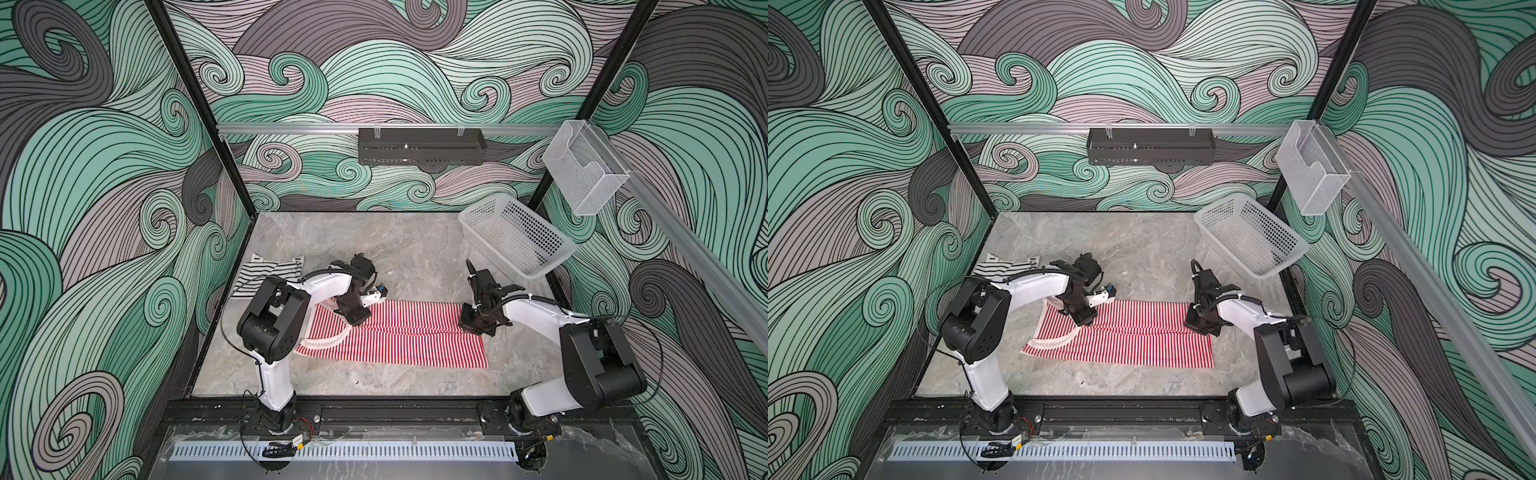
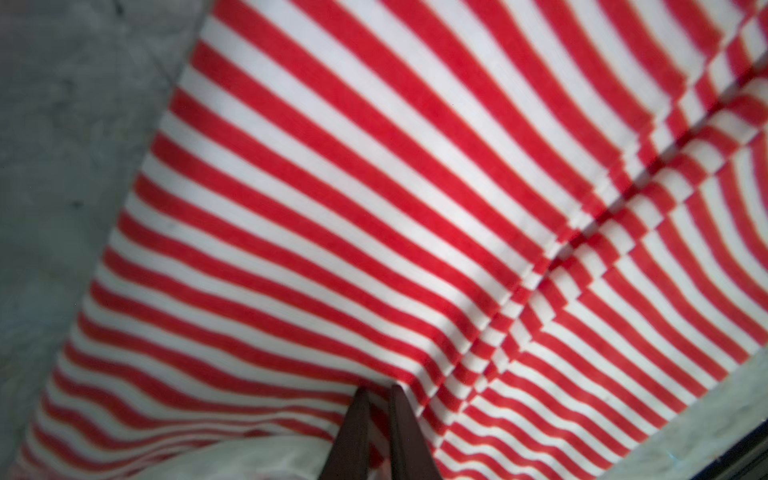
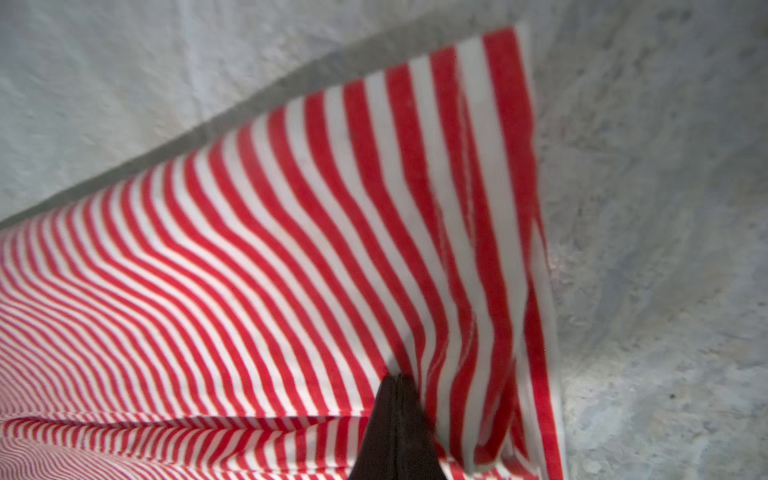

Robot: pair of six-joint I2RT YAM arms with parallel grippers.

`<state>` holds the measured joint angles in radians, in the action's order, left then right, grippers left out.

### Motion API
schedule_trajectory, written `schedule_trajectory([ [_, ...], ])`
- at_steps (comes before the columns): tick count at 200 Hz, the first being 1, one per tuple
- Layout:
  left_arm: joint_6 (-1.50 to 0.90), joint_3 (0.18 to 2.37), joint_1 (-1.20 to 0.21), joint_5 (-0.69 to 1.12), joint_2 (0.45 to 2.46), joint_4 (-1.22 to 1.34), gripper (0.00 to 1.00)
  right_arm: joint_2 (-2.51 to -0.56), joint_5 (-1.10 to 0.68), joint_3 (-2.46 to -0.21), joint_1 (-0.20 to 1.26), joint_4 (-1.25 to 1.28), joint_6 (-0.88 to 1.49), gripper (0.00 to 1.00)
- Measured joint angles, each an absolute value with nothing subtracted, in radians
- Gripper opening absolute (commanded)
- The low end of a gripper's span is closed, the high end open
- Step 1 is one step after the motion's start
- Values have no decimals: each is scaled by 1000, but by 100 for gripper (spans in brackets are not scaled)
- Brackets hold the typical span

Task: Fold and stack tank tops
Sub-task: Smooth out the tank top at the center of the table.

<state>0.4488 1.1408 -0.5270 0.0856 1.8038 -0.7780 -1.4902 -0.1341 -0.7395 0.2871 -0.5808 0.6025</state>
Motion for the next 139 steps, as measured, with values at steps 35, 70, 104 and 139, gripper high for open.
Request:
schedule_trajectory([
  [35, 447, 1174, -455, -44, 1755, -725, 19, -1510, -133, -752, 288, -573, 604, 0],
  [70, 448, 1293, -395, -145, 1818, -678, 19, -1531, -133, -774, 295, -574, 606, 0],
  [104, 445, 1328, -364, -199, 1900, -666, 18, -1531, -130, -777, 303, -576, 607, 0],
  [139, 443, 1257, -317, -215, 1883, -668, 18, -1530, -131, -778, 307, -580, 611, 0],
])
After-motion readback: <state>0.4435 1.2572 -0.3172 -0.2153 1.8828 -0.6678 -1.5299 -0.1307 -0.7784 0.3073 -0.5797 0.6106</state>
